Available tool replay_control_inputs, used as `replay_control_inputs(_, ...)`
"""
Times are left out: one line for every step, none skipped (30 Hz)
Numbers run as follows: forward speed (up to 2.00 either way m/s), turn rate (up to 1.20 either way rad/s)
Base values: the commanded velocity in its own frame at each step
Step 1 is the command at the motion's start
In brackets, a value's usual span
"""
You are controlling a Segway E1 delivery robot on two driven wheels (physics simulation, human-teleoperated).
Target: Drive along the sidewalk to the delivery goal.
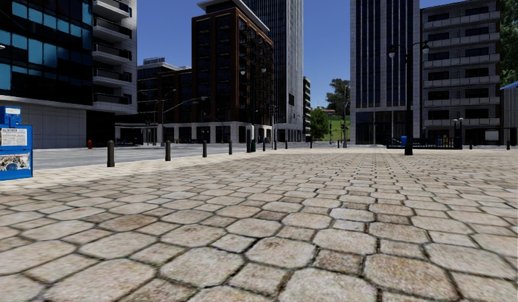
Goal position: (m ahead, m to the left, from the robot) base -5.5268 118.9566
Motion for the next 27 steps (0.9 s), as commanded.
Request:
replay_control_inputs(0.0, 0.0)
replay_control_inputs(0.0, 0.0)
replay_control_inputs(0.0, 0.0)
replay_control_inputs(0.0, 0.0)
replay_control_inputs(0.0, 0.0)
replay_control_inputs(0.0, 0.0)
replay_control_inputs(0.0, 0.0)
replay_control_inputs(0.0, 0.0)
replay_control_inputs(0.0, 0.0)
replay_control_inputs(0.0, 0.0)
replay_control_inputs(0.0, 0.0)
replay_control_inputs(0.0, 0.0)
replay_control_inputs(0.0, 0.0)
replay_control_inputs(0.0, 0.0)
replay_control_inputs(0.0, 0.0)
replay_control_inputs(0.0, 0.0)
replay_control_inputs(0.0, 0.0)
replay_control_inputs(0.0, 0.0)
replay_control_inputs(0.0, 0.0)
replay_control_inputs(0.0, 0.0)
replay_control_inputs(0.0, 0.0)
replay_control_inputs(0.0, 0.0)
replay_control_inputs(0.0, 0.0)
replay_control_inputs(0.0, 0.0)
replay_control_inputs(0.0, 0.0)
replay_control_inputs(0.0, 0.0)
replay_control_inputs(0.0, 0.0)
